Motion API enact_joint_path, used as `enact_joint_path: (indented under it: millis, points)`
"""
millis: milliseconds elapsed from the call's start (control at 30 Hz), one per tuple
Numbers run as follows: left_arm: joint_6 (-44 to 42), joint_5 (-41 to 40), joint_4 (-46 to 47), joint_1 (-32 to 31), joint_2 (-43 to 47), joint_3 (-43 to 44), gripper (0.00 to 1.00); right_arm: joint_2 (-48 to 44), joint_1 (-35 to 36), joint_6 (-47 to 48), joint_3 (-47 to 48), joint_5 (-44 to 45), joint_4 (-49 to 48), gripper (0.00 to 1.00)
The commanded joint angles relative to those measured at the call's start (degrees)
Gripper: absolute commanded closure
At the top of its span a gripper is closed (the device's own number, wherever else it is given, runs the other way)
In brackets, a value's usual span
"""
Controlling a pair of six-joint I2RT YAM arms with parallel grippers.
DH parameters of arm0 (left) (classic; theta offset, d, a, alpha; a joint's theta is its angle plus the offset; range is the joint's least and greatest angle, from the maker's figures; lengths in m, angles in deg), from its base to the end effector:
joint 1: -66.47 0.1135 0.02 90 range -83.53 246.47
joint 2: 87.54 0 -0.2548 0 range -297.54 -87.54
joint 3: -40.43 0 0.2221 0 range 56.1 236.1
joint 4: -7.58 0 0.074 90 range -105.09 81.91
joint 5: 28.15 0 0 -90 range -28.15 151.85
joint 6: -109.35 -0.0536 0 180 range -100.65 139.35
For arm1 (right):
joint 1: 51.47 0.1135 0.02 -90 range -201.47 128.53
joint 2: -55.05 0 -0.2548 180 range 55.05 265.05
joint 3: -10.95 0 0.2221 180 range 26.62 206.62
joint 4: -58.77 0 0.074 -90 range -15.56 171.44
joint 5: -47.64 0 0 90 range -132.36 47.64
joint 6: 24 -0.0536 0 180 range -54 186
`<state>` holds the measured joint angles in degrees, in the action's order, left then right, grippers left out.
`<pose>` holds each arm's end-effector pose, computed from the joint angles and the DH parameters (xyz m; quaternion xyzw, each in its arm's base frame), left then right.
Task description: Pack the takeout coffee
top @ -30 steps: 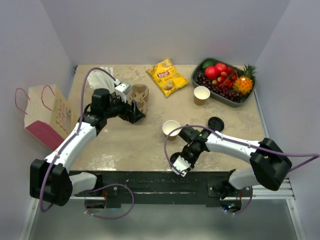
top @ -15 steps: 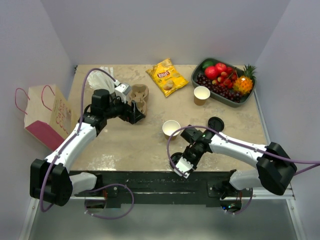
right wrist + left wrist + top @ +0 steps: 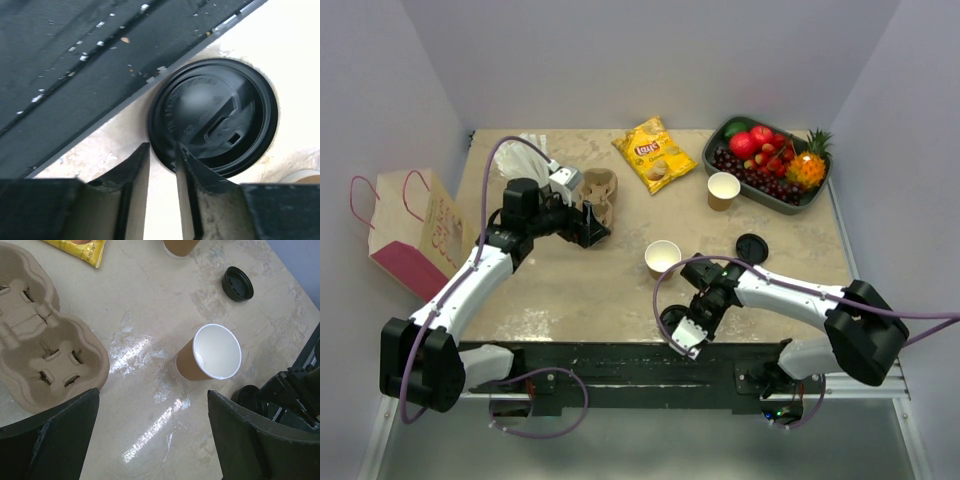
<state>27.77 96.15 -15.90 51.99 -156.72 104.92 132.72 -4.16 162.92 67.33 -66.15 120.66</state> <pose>0.2394 -0.0930 0.2777 0.1946 0.8106 -0.3454 0.4309 0.1110 0.1522 0.1596 -0.9334 0.2883 0.1624 0.1392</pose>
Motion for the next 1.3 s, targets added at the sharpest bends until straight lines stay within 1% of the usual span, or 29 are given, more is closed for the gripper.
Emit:
enact_joint_path:
  millis: [0, 100, 133, 200, 233, 267, 367, 433, 500, 533, 567, 600, 667, 733, 800, 833, 933, 1000, 1033, 1067, 1100, 1133, 1167, 1200, 1233, 1267]
  points:
    - [1.1, 1.3, 2.4, 0.6, 0.1, -0.3, 0.07, -0.7, 0.3, -0.5, -1.4, 0.5, -5.0, 0.75]
    - [1.2, 1.5, 2.5, 0.6, -0.2, 0.0, 0.07, -0.7, 0.2, -1.1, -1.5, 0.4, -6.8, 0.82]
    - [1.2, 1.4, 2.5, 0.6, -0.3, 0.0, 0.07, -0.9, 0.3, -1.1, -1.4, 0.2, -7.0, 0.86]
    - [1.2, 1.5, 2.5, 0.6, -0.4, 0.0, 0.07, -1.2, 0.3, -1.5, -1.2, -0.3, -7.1, 0.91]
    - [1.2, 1.5, 2.6, 0.6, -0.5, 0.1, 0.07, -2.0, 0.3, -1.6, -1.2, -0.6, -6.9, 0.98]
    - [1.2, 1.6, 2.5, 0.6, -0.7, 0.1, 0.07, -2.5, 0.3, -2.0, -0.9, -0.6, -6.7, 1.00]
    - [1.1, 2.0, 2.3, 0.6, -0.8, 0.3, 0.07, -5.1, 0.3, -3.5, 0.9, -1.5, -4.2, 1.00]
    - [1.2, 2.1, 2.3, 0.6, -0.7, 0.1, 0.07, -6.5, 0.3, -5.0, 3.0, -2.7, -0.4, 1.00]
    - [1.7, 2.7, 2.7, 0.6, -0.4, -0.6, 0.07, -7.6, 0.3, -9.1, 7.5, -4.8, 3.6, 1.00]
    - [1.9, 3.0, 3.1, 0.6, -0.3, -1.4, 0.07, -7.6, 0.3, -13.6, 9.3, -5.6, 4.8, 1.00]
    - [2.1, 3.2, 3.4, 0.5, -0.2, -1.9, 0.07, -7.1, 0.2, -15.9, 13.0, -6.3, 6.1, 1.00]
    - [2.5, 3.4, 3.6, 0.5, -0.2, -2.3, 0.07, -6.7, 0.2, -17.7, 14.9, -8.1, 9.3, 1.00]
    - [2.9, 3.8, 4.7, 0.4, 0.0, -3.6, 0.07, -6.2, 0.2, -24.8, 19.8, -9.8, 10.9, 1.00]
    - [3.5, 4.1, 6.7, 0.2, 0.0, -4.9, 0.07, -5.7, 0.2, -30.9, 22.6, -12.2, 12.0, 1.00]
    - [3.8, 4.2, 6.9, -0.9, -0.2, -5.3, 0.07, -5.2, 0.0, -34.9, 26.0, -13.6, 11.6, 1.00]
    - [3.8, 4.1, 8.8, -1.4, -0.7, -5.3, 0.07, -5.0, -0.4, -39.1, 26.8, -15.0, 10.9, 1.00]
    - [4.0, 3.4, 9.6, -3.5, -1.6, -5.4, 0.08, -3.1, -2.0, -44.2, 29.4, -17.6, 10.1, 1.00]
    - [3.7, 1.0, 10.1, -4.6, -1.6, -5.7, 0.08, -1.4, -7.8, -47.4, 31.5, -22.1, 8.5, 1.00]
    - [3.8, -0.6, 10.1, -4.7, -0.9, -6.0, 0.07, 2.0, -10.7, -50.7, 32.7, -24.8, 8.5, 1.00]
    - [3.8, -8.5, 9.7, -5.0, -0.1, -6.1, 0.06, 4.2, -16.0, -52.1, 35.6, -30.1, 9.1, 1.00]
    - [3.4, -12.1, 9.7, -5.2, 0.8, -6.8, 0.05, 7.2, -18.2, -52.4, 37.5, -32.6, 12.7, 1.00]
    - [2.6, -13.7, 10.3, -5.2, 2.2, -7.2, 0.06, 10.0, -20.0, -49.8, 39.5, -35.0, 16.1, 1.00]
    - [0.8, -15.0, 10.4, -5.2, 2.7, -7.4, 0.06, 16.1, -22.7, -46.7, 44.1, -39.1, 20.7, 1.00]
    - [0.3, -15.0, 10.4, -5.1, 2.9, -7.8, 0.06, 18.8, -23.6, -44.4, 45.8, -41.0, 28.5, 1.00]
    - [-0.2, -15.0, 10.0, -5.2, 3.2, -7.9, 0.06, 21.2, -24.4, -38.9, 47.5, -43.0, 32.5, 1.00]
    - [-0.9, -13.7, 10.2, -5.2, 3.3, -8.1, 0.06, 24.8, -25.6, -40.4, 49.1, -44.8, 34.0, 1.00]
